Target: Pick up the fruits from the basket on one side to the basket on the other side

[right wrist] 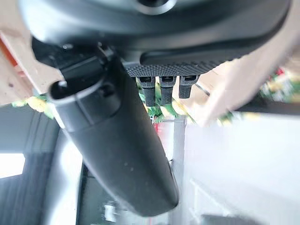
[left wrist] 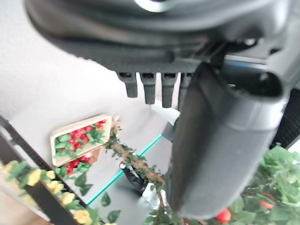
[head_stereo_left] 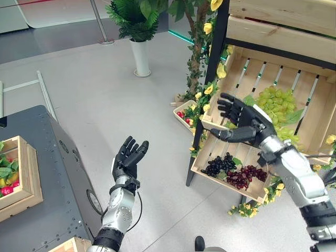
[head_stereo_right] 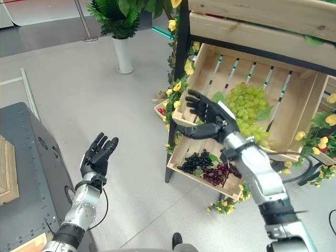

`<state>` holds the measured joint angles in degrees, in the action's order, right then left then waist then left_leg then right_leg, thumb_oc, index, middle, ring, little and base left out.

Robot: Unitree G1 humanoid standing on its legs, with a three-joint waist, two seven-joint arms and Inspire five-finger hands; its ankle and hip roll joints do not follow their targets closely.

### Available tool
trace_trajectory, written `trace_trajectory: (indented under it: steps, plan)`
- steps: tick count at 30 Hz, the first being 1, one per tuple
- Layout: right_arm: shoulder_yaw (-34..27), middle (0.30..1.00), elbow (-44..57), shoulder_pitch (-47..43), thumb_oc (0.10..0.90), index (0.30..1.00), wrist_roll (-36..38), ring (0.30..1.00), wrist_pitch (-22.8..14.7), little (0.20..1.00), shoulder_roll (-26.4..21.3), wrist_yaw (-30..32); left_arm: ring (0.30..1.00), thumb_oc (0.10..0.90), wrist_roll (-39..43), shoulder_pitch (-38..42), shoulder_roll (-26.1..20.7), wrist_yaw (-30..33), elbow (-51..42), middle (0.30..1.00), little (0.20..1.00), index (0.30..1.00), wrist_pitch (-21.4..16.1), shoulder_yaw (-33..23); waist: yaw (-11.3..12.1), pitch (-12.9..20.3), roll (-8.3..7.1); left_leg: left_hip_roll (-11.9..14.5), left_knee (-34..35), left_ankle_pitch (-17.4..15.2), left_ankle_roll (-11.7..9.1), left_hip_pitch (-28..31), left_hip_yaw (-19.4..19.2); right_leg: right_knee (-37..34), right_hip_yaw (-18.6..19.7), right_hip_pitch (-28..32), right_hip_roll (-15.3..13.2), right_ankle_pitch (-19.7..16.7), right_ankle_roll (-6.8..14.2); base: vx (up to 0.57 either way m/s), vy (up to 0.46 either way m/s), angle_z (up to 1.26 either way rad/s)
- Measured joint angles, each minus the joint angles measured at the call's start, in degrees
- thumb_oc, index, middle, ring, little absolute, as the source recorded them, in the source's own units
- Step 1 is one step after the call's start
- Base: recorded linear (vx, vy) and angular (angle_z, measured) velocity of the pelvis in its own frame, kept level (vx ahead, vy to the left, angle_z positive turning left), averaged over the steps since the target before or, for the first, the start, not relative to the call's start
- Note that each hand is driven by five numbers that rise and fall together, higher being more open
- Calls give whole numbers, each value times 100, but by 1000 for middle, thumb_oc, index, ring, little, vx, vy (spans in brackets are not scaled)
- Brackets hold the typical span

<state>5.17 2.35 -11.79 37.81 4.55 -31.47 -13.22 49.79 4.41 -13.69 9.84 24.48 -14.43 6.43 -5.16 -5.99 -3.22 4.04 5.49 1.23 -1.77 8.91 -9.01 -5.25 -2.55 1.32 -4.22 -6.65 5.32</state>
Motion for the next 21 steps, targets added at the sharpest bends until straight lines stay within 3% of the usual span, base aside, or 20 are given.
trace_trajectory:
  steps: [3, 7, 9, 13, 21]
  plan:
    - [145, 900, 13, 609, 800, 900, 356, 900, -96, 900, 813, -181, 900, 800, 1, -275, 215, 11, 48, 900, 900, 900, -3, 71, 7, 0, 3, 11, 0, -7, -4, 2, -77, -13, 50, -34, -2, 14, -23, -11, -3, -13]
    - [743, 900, -77, 1107, 800, 900, 396, 900, -146, 900, 1235, -219, 900, 800, -17, -644, 278, 94, 151, 900, 900, 900, -3, 476, 20, 1, 7, 12, 0, -10, 1, 2, -77, -16, 45, -34, -15, 32, 0, 0, 0, 0]
    - [1054, 900, -413, 1311, 800, 900, 585, 900, -372, 900, 1475, -241, 900, 800, -20, -792, 319, 186, 274, 900, 900, 900, -4, 701, 81, 5, 13, 17, 0, -10, 1, 1, -72, -16, 37, -31, -24, 34, 1, 0, 0, 0]
    - [1400, 900, -662, 1493, 800, 900, 588, 900, -460, 900, 1548, -243, 900, 800, -21, -980, 382, 332, 361, 900, 900, 900, -5, 793, 157, 7, 35, 20, 0, -9, 2, -38, -46, -15, 13, -53, -28, 33, 1, -19, -12, 3]
    - [1474, 900, -1124, 1495, 800, 900, 618, 900, -631, 900, 1576, -242, 900, 800, -442, -1035, 370, 338, 617, 900, 900, 900, -89, 851, 171, 47, 100, 18, -1, -4, 1, -84, 76, 0, -142, -36, -46, 27, -34, -14, -1, 7]
